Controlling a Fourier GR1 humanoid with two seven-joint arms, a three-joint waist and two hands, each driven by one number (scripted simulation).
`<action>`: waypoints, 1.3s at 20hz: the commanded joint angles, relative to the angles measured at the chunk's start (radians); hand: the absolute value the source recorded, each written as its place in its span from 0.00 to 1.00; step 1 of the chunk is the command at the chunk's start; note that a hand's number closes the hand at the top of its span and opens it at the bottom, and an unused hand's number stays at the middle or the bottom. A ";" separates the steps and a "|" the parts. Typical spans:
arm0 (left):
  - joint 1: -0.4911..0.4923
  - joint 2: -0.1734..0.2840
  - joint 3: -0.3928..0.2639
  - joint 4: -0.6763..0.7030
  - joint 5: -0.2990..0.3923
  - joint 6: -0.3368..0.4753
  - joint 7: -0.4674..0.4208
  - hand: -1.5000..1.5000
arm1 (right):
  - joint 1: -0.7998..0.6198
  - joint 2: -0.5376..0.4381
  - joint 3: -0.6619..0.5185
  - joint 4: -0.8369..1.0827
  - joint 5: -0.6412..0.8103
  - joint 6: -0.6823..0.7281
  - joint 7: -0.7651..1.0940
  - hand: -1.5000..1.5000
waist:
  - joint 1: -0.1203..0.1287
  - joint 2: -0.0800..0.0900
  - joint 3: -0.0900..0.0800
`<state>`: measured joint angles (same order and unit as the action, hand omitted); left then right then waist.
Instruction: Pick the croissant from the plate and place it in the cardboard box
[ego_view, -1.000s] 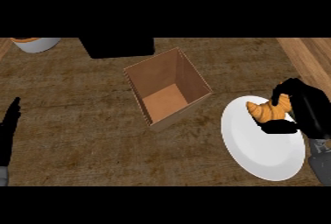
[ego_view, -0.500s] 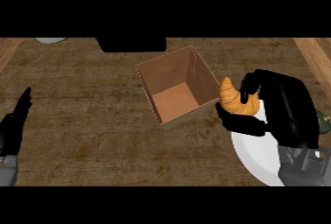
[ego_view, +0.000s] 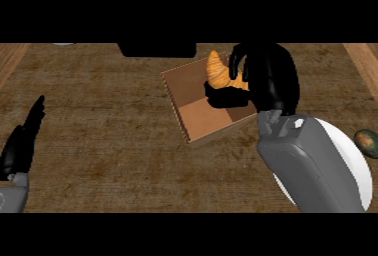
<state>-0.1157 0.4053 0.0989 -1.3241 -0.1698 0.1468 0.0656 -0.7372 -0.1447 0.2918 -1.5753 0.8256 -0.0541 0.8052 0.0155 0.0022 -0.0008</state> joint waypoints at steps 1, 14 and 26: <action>0.015 -0.007 0.007 0.007 -0.004 -0.005 -0.019 0.50 | -0.136 0.073 -0.081 0.257 -0.012 -0.065 -0.067 1.00 | 0.007 0.003 0.000; 0.023 -0.019 0.016 0.014 -0.019 -0.022 -0.073 0.50 | -0.394 0.144 -0.268 0.901 -0.041 -0.290 -0.197 0.00 | 0.028 0.012 0.000; -0.041 -0.026 0.024 0.004 -0.032 -0.028 0.010 0.50 | -0.414 0.143 -0.295 1.093 -0.216 -0.542 -0.529 0.00 | 0.017 0.010 0.001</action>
<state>-0.1400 0.3778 0.1104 -1.3282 -0.2029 0.1213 0.0628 -1.1469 -0.0059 0.0263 -0.5315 0.6167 -0.5255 0.3923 0.0429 -0.0039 -0.0063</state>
